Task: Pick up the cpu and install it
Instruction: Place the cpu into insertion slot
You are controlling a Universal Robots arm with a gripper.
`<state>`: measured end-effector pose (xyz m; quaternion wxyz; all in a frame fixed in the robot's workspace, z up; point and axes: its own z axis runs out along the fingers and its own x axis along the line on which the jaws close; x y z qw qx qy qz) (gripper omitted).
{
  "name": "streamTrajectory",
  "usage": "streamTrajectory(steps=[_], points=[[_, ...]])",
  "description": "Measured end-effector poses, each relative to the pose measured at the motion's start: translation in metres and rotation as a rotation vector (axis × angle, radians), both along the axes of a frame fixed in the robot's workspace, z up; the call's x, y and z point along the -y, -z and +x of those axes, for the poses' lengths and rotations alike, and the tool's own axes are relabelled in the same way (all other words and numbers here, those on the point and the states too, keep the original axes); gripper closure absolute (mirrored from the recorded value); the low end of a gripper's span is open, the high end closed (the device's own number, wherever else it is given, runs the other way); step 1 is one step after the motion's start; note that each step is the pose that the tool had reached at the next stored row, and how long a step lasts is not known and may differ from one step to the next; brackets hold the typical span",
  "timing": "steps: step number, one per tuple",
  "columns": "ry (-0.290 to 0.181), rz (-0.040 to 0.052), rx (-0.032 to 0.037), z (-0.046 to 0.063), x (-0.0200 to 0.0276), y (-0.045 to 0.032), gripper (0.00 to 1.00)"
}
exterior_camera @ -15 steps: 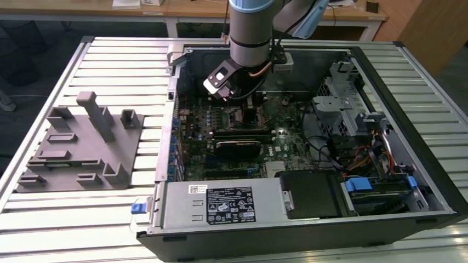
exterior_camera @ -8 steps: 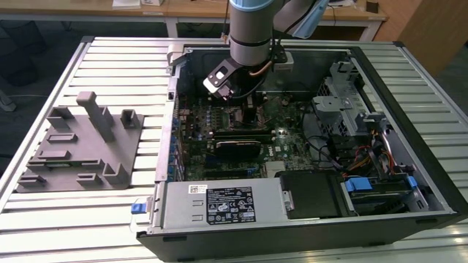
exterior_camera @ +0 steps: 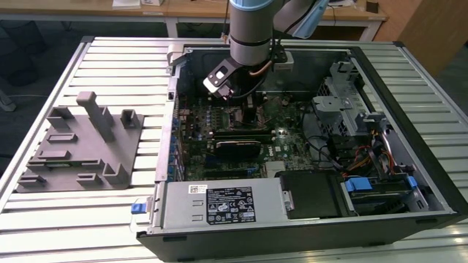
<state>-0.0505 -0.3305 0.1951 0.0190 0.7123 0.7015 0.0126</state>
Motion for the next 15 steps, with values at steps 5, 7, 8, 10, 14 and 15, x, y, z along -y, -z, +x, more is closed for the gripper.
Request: streamTrajectory(steps=[5,7,8,10,14,15], points=[[0.000,0.0000,0.0000,0.0000,0.0000,-0.0004,0.47],[0.000,0.0001,0.0002,0.0000,0.0000,-0.0005,0.47],[0.000,0.0003,0.0002,0.0000,0.0000,-0.0006,0.47],[0.000,0.0001,-0.0002,0.0000,0.0001,-0.0014,0.47],[0.000,0.0021,0.0001,0.0000,0.0001,-0.0026,0.47],[0.000,0.0033,0.0001,0.0000,0.0001,-0.0024,0.47]])
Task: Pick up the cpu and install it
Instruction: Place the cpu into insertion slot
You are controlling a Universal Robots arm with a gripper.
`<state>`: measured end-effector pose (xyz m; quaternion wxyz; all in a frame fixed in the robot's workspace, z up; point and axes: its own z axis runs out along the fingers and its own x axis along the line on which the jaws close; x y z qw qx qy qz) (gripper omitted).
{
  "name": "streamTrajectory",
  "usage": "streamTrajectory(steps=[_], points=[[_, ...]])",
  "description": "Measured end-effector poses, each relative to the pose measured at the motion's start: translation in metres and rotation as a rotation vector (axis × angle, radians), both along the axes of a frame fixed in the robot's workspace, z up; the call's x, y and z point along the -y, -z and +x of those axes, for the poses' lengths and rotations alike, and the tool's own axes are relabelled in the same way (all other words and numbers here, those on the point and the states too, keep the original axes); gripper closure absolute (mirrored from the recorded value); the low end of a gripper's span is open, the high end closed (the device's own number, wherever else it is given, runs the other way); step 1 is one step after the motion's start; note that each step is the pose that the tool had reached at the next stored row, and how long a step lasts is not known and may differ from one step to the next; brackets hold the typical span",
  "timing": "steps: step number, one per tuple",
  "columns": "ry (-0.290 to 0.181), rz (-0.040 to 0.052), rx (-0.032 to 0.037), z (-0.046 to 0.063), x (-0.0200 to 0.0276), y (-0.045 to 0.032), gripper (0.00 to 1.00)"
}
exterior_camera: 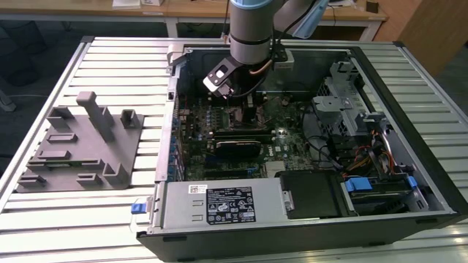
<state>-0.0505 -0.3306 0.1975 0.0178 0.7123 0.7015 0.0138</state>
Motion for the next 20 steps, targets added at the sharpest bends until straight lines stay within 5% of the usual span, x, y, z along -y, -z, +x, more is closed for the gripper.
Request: streamTrajectory(steps=[7,20], points=[[-0.001,0.0012,-0.0001,-0.0003,0.0041,0.0007,0.47],[-0.001,0.0109,0.0002,-0.0003,0.0044,0.0031,0.47]])
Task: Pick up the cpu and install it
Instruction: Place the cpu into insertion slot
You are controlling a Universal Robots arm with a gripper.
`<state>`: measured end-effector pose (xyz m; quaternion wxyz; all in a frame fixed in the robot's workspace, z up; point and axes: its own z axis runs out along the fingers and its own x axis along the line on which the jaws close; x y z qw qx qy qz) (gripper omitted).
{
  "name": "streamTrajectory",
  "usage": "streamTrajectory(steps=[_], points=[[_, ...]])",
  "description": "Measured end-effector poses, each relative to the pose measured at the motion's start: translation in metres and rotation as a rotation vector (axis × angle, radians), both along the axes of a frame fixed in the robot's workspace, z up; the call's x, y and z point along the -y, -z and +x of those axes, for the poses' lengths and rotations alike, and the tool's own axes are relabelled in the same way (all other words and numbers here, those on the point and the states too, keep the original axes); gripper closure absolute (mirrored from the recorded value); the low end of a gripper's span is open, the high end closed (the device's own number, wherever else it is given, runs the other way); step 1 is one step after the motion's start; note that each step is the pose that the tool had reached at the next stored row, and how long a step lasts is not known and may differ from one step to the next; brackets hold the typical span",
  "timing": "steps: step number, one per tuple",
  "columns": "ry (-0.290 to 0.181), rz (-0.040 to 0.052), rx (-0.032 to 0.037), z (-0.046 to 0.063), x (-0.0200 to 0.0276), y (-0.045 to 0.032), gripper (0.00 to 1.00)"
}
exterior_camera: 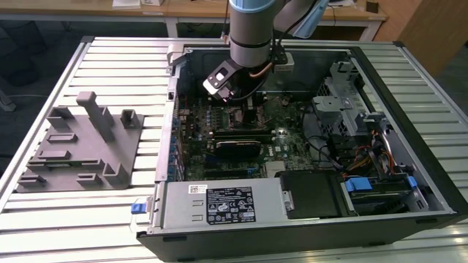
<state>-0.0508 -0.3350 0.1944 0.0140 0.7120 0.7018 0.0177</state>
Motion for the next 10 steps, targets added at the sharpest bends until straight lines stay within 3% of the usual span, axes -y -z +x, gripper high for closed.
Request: streamTrajectory(steps=[2,3,10], points=[[0.000,0.0001,0.0001,0.0000,-0.0001,0.0002,0.46],[0.000,-0.0002,-0.0001,0.0000,0.0000,0.0001,0.40],[0.000,-0.0006,-0.0003,0.0000,0.0005,-0.0005,0.40]])
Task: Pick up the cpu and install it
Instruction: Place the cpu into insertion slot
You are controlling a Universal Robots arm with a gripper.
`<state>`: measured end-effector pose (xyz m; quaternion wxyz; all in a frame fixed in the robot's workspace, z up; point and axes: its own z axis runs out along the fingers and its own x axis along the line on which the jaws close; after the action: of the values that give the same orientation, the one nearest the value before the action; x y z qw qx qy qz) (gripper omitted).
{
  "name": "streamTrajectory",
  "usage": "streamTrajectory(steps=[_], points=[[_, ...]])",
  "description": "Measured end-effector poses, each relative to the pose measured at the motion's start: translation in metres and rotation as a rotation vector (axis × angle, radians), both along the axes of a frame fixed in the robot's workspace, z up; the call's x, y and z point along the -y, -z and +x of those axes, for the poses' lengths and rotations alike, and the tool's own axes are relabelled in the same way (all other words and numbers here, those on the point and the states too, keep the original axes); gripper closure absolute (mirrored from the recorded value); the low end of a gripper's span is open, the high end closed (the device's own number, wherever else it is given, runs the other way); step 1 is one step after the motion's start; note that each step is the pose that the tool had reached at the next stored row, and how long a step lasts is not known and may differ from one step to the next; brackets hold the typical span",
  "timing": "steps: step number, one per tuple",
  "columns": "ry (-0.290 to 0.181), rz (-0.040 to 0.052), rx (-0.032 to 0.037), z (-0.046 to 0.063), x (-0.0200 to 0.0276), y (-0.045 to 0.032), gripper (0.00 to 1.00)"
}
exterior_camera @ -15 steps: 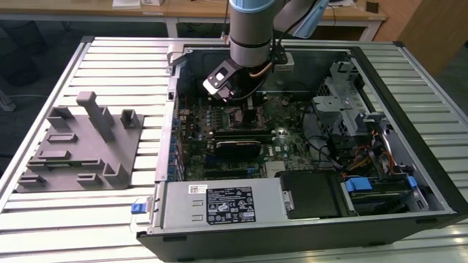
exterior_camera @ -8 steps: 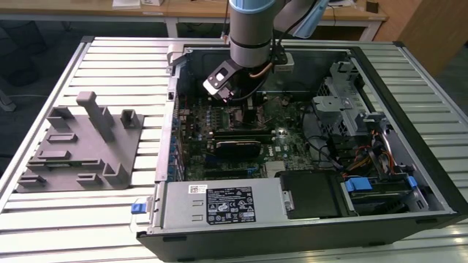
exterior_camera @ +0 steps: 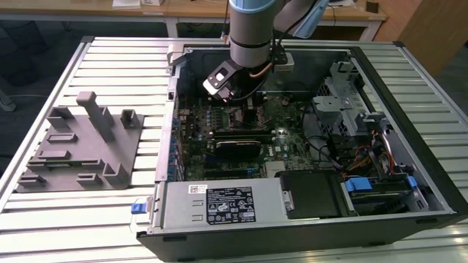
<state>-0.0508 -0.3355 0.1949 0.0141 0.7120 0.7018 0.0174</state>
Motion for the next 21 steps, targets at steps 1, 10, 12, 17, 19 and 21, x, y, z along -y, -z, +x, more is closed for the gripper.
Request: streamTrajectory(steps=[1,10,12,17,19,21], points=[[0.000,0.0003,0.0000,0.0000,0.0014,0.0000,0.40],[0.000,0.0022,-0.0002,0.0000,0.0041,-0.0018,0.40],[0.000,0.0025,0.0000,0.0000,0.0040,-0.0047,0.40],[0.000,0.0030,0.0001,0.0000,0.0040,-0.0076,0.40],[0.000,0.0031,0.0000,0.0000,0.0040,-0.0077,0.40],[0.000,0.0031,0.0000,0.0000,0.0040,-0.0077,0.40]])
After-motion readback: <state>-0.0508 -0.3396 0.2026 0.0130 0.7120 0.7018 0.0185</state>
